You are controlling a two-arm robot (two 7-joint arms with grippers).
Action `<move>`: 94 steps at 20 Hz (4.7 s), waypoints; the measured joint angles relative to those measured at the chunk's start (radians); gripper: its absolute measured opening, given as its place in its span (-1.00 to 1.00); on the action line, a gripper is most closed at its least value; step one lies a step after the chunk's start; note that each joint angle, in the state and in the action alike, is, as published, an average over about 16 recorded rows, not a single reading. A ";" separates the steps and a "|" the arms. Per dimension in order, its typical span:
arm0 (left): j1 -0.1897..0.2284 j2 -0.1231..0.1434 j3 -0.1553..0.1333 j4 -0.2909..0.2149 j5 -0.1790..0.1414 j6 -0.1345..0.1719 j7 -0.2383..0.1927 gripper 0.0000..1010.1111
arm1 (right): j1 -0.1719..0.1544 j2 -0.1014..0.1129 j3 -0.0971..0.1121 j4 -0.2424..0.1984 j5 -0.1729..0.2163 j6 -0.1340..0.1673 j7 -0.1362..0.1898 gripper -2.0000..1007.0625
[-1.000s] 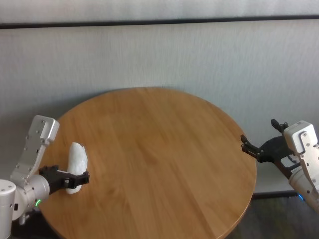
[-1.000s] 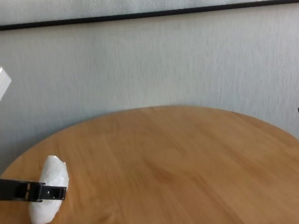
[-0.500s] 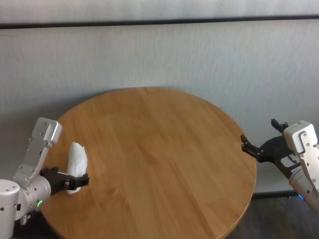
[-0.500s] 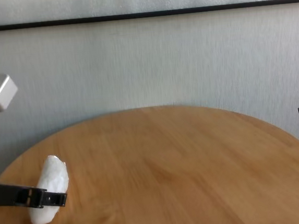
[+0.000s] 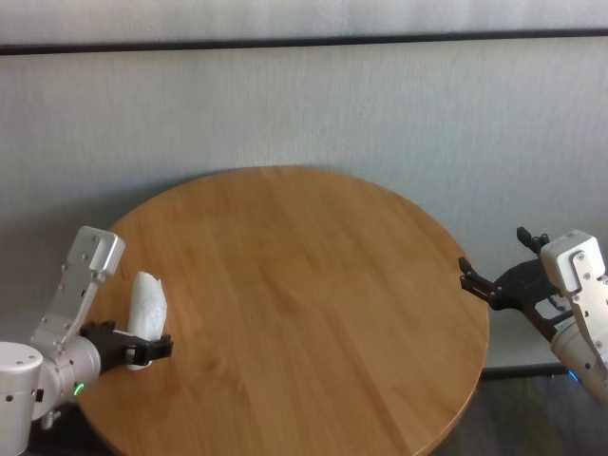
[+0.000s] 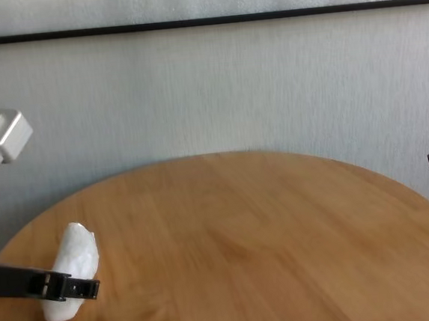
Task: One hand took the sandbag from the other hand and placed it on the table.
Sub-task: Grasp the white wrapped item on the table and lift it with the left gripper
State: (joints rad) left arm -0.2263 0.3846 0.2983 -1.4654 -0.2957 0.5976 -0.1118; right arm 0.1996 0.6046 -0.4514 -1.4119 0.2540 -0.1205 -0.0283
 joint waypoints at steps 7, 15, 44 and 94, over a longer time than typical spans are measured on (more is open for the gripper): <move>-0.004 -0.012 -0.006 0.014 0.012 0.002 -0.010 0.98 | 0.000 0.000 0.000 0.000 0.000 0.000 0.000 0.99; -0.006 -0.023 -0.014 0.028 0.027 0.000 -0.021 0.98 | 0.000 0.000 0.000 0.000 0.000 0.000 0.000 0.99; -0.001 -0.050 -0.040 0.037 0.056 -0.003 -0.018 0.95 | 0.000 0.000 0.000 0.000 0.000 0.000 0.000 0.99; -0.002 -0.046 -0.035 0.035 0.054 -0.004 -0.021 -0.26 | 0.000 0.000 0.000 0.000 0.000 0.000 0.000 0.99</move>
State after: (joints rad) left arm -0.2286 0.3389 0.2631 -1.4304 -0.2414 0.5933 -0.1326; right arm 0.1996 0.6046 -0.4514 -1.4119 0.2540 -0.1205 -0.0283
